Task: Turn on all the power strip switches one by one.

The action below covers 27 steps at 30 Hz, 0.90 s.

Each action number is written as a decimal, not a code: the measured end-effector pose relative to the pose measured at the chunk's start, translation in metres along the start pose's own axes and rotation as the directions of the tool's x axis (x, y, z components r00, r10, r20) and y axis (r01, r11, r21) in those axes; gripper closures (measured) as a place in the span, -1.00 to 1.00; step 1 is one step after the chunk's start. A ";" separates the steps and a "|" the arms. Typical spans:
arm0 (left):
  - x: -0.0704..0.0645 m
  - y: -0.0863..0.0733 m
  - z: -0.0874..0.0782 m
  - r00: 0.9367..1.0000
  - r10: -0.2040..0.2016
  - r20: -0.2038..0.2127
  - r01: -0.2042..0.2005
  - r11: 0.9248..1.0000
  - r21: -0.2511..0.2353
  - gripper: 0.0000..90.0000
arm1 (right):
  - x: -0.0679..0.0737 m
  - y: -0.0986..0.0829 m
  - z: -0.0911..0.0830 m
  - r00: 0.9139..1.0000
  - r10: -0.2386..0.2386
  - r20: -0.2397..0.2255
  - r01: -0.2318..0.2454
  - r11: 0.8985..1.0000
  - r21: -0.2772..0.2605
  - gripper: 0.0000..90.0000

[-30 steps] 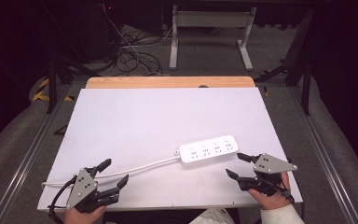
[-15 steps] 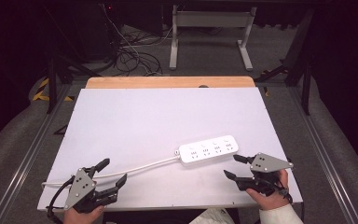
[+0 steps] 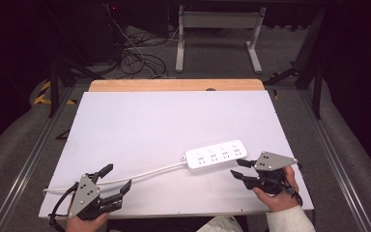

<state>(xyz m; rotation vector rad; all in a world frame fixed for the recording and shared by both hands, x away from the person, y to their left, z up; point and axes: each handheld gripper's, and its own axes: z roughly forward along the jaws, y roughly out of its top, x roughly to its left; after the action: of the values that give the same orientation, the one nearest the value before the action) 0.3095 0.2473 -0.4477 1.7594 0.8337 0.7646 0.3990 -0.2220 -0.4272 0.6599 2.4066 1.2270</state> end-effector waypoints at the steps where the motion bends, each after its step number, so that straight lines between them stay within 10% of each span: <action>1: 0.000 0.000 0.000 1.000 0.000 0.000 0.000 1.000 0.001 -0.42 | -0.002 0.004 0.001 1.000 0.001 -0.004 -0.001 1.000 0.004 0.29; 17: 0.000 0.000 0.000 1.000 0.003 -0.001 -0.003 1.000 0.006 -0.42 | -0.019 0.024 0.011 0.993 0.111 -0.046 -0.109 0.993 0.053 0.55; 27: 0.000 0.001 0.000 1.000 0.018 -0.004 -0.018 1.000 0.006 -0.42 | -0.024 0.029 0.023 0.999 0.049 -0.023 -0.047 0.995 0.084 1.00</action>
<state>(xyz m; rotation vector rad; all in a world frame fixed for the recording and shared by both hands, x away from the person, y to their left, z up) 0.3091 0.2472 -0.4471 1.7737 0.8246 0.7786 0.4373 -0.2050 -0.4142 0.7347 2.4879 1.1652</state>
